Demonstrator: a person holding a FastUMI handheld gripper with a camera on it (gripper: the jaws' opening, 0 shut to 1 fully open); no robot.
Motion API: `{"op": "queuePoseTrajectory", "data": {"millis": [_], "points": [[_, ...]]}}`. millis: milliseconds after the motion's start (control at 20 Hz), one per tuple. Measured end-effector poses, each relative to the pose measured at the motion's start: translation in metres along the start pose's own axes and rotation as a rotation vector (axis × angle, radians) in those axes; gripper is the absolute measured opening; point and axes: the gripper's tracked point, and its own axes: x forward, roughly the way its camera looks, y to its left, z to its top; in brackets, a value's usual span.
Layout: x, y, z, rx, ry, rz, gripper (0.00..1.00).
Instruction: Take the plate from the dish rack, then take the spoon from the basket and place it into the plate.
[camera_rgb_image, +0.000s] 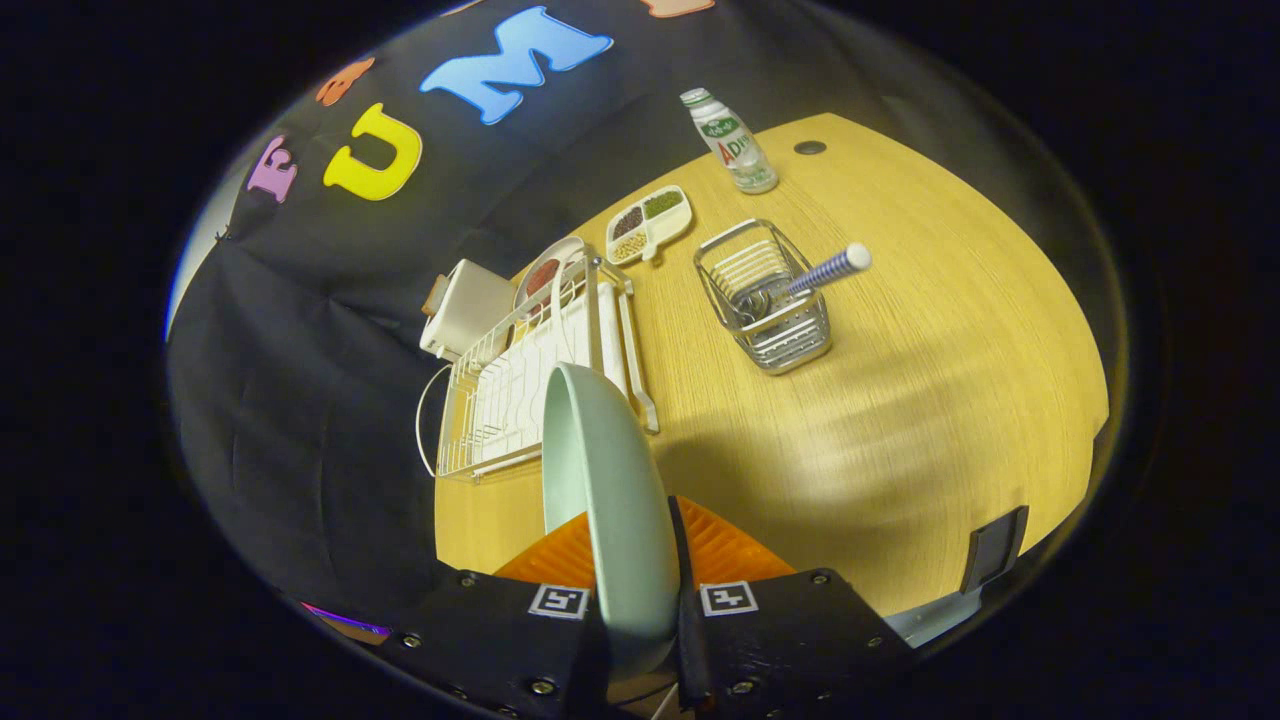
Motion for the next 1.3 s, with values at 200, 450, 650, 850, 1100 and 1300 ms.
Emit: {"op": "queuePoseTrajectory", "data": {"millis": [200, 450, 650, 850, 1100, 1300], "points": [[0.021, -0.022, -0.015, -0.002, -0.011, 0.007, 0.26], [0.054, -0.028, -0.037, 0.056, 0.043, 0.086, 0.26], [0.074, -0.031, -0.036, 0.075, 0.013, 0.117, 0.26], [0.08, -0.037, -0.04, 0.095, 0.027, 0.113, 0.3], [0.058, -0.055, -0.026, 0.073, -0.02, 0.079, 0.47], [0.028, -0.056, 0.001, -0.023, -0.131, 0.05, 0.47]]}}
